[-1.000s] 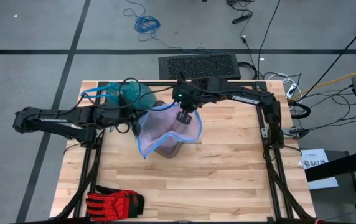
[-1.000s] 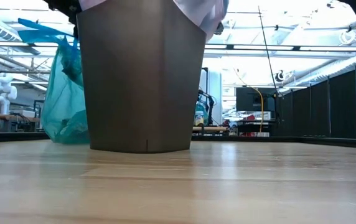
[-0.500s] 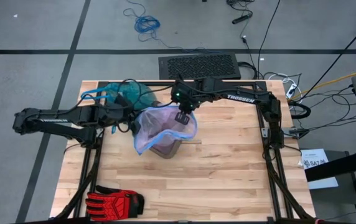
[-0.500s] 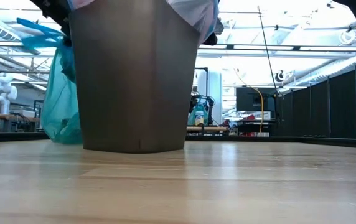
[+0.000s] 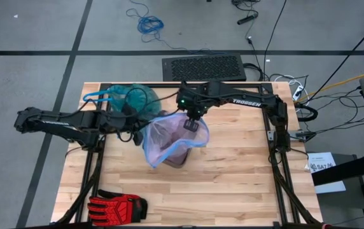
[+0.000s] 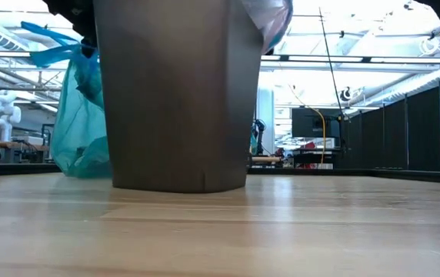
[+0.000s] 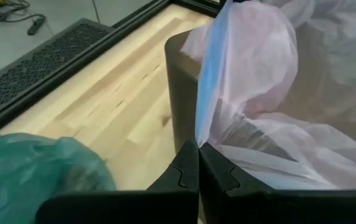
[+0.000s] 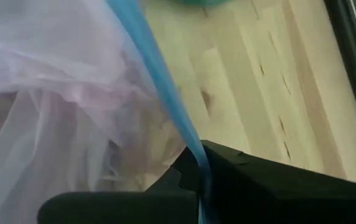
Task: Place trash/remove bag and relplace
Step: Insert the trash bag into the trash bin
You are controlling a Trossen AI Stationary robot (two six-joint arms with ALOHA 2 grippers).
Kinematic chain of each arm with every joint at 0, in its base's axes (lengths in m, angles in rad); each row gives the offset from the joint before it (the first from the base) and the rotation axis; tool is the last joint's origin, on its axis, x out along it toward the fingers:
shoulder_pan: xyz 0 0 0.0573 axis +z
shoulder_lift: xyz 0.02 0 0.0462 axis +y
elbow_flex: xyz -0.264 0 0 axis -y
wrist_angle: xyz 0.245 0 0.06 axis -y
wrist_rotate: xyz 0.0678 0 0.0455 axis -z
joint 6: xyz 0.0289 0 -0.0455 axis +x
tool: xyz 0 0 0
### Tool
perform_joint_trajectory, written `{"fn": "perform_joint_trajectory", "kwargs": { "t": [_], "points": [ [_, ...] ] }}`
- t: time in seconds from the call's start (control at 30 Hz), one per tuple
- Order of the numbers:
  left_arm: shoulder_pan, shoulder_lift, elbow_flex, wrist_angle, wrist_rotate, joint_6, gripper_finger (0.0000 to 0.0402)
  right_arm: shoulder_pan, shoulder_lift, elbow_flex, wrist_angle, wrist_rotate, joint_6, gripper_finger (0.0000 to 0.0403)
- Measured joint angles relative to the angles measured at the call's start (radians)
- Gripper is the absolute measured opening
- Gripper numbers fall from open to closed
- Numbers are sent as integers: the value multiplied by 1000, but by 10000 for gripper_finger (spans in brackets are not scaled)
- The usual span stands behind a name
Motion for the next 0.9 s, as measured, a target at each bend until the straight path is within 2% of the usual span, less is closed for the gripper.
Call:
{"fn": "perform_joint_trajectory", "kwargs": {
  "t": [0.1,0.3,0.4,0.63,0.73,0.9],
  "points": [
    [-10,4,-3,32,-2,16,0,21,-20,-1,4,17,-24,0],
    [-8,3,-2,130,-51,84,0,35,-57,0,124,62,-55,0],
    [13,8,-2,98,-82,77,0,17,-50,0,124,61,-55,0],
    [79,49,-2,-40,-85,-11,0,-21,-8,0,80,40,-53,0],
    [77,51,-2,-52,-69,-24,0,-28,2,0,56,3,-45,0],
    [76,51,-1,-51,21,-24,0,-16,3,0,18,-1,-43,0]
  ]
}}
